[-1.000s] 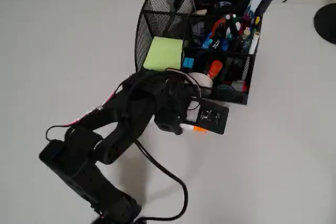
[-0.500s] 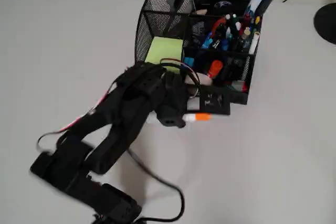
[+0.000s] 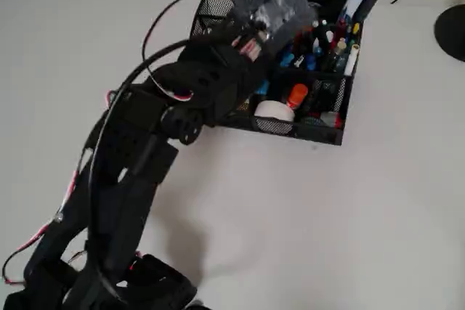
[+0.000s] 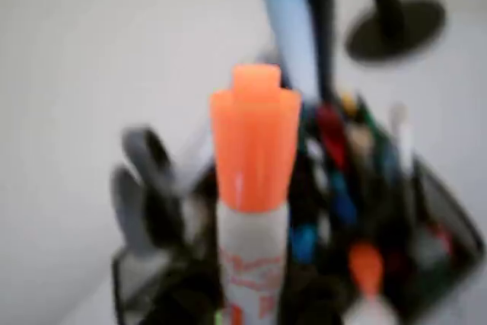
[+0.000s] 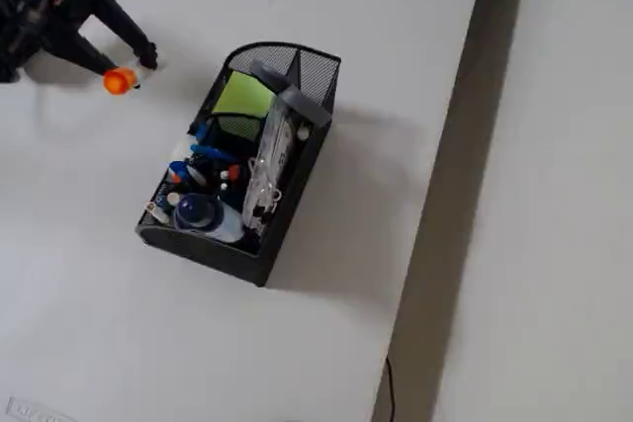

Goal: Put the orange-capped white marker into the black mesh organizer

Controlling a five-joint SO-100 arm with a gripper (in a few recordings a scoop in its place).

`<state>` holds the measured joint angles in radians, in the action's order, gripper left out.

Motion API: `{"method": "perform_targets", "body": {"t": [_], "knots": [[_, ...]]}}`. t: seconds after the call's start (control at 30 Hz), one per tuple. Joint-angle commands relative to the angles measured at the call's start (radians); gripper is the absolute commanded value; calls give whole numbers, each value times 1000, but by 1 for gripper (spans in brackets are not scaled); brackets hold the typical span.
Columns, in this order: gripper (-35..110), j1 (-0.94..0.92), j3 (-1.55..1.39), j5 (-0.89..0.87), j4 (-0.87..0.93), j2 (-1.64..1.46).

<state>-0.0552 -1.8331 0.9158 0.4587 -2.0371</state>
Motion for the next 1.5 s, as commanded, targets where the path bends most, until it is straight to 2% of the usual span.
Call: {"method": "perform_targets", "body": {"t": [0.0,0.43,0.8,0.93,1.13,1.23,1.47], "knots": [[0,-23,11,60,-255,51],[0,8,11,72,-541,316],[0,26,-26,127,-673,457],[18,37,-97,179,-721,462],[39,49,-238,336,-951,500],[43,40,-262,371,-1020,518],[43,15,-318,362,-999,408]]}}
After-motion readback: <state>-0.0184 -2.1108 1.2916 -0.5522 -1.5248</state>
